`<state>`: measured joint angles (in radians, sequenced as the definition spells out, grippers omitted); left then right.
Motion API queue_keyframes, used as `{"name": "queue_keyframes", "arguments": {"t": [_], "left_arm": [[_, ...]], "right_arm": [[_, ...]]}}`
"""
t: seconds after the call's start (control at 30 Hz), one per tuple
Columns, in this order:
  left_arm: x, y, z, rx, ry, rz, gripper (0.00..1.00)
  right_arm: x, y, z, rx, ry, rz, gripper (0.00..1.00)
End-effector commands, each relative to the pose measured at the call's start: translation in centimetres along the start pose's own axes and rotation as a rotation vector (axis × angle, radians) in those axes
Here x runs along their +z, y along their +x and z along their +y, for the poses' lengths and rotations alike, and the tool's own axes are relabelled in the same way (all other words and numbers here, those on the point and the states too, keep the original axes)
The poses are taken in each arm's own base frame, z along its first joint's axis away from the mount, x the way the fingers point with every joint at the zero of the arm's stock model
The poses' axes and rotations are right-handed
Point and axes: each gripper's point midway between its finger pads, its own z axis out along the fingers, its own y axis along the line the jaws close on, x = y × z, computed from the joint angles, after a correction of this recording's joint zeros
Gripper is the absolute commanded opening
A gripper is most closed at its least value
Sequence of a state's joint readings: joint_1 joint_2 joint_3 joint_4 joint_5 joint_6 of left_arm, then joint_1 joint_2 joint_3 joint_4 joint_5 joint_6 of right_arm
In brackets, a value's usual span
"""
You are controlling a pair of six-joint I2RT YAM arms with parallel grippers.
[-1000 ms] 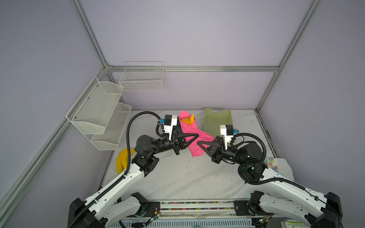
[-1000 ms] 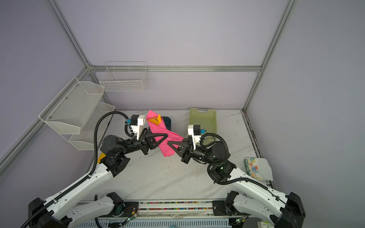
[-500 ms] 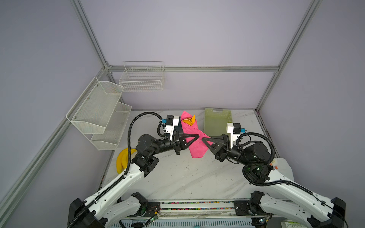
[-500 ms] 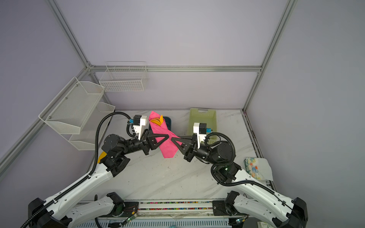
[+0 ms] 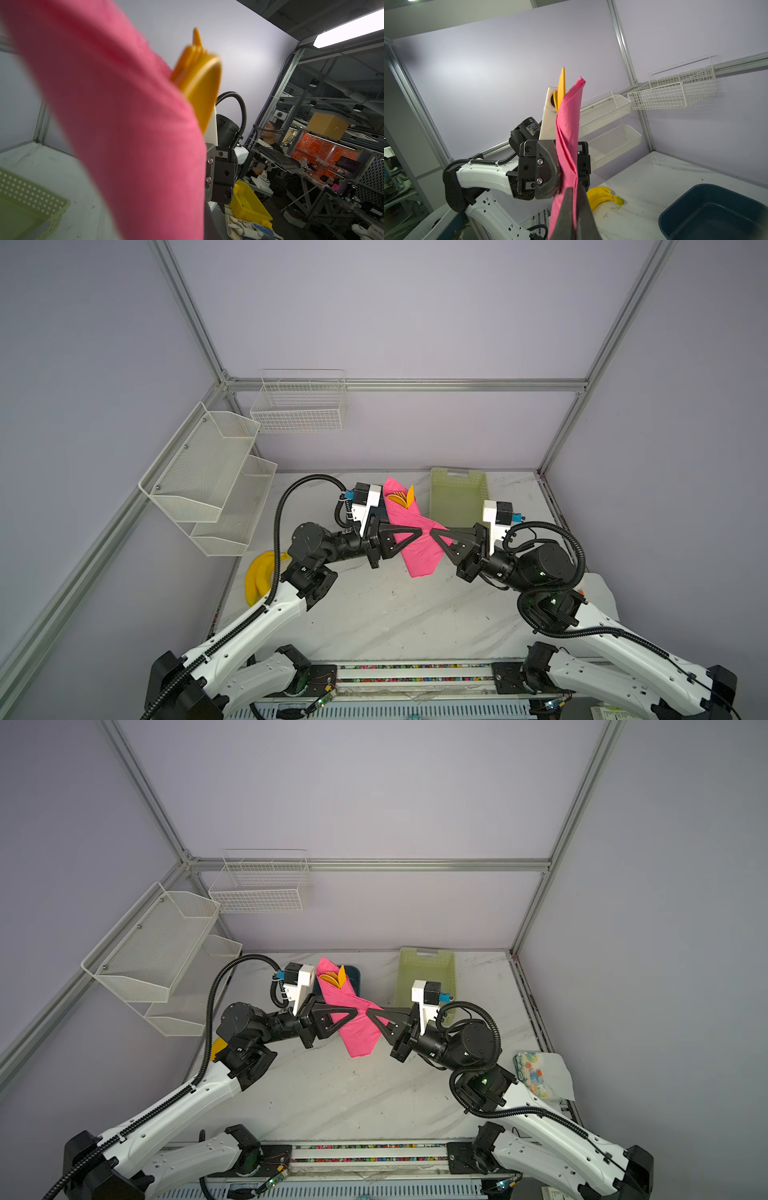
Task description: Place the utensils on the paper napkin and roll it up
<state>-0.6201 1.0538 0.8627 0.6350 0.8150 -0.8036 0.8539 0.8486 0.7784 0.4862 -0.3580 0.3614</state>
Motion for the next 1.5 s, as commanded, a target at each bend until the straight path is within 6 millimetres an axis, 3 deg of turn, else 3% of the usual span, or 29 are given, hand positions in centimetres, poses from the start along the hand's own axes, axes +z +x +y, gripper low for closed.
{"name": "queue_keyframes", "arguments": {"t": [0.0,0.63,0.73,0.83,1.0,1.13,1.27,1.47], "left_arm": [[0.2,-3.5,-3.7,0.095,0.088,-0.051,0.14],[0.1,-3.0,-3.5,0.092,0.084,-0.037,0.12],[0.0,-3.0,-2.8,0.103,0.035,-0.037,0.07],[-0.1,-2.9,-1.8,0.115,-0.042,-0.028,0.04],[-1.2,-2.9,1.4,0.135,-0.261,-0.020,0.03],[-1.9,-2.7,3.3,0.139,-0.375,0.000,0.03],[-2.0,-2.6,4.2,0.140,-0.422,0.023,0.02],[-1.5,-2.8,3.6,0.139,-0.382,0.033,0.02]], "right_arm": [[-0.5,-2.3,0.5,-0.038,0.012,-0.062,0.00],[-0.8,-2.2,-0.8,-0.041,0.090,-0.070,0.00],[-0.5,-1.6,-1.2,-0.037,0.107,-0.033,0.00],[-0.3,-1.2,-1.9,-0.037,0.152,0.009,0.12],[-0.8,-1.4,-2.9,-0.057,0.251,0.081,0.21],[-1.6,-2.0,-2.5,-0.062,0.263,0.086,0.19],[-1.0,-0.7,-1.1,-0.062,0.164,0.154,0.11],[0.2,2.0,-0.4,-0.040,0.073,0.259,0.15]]}}
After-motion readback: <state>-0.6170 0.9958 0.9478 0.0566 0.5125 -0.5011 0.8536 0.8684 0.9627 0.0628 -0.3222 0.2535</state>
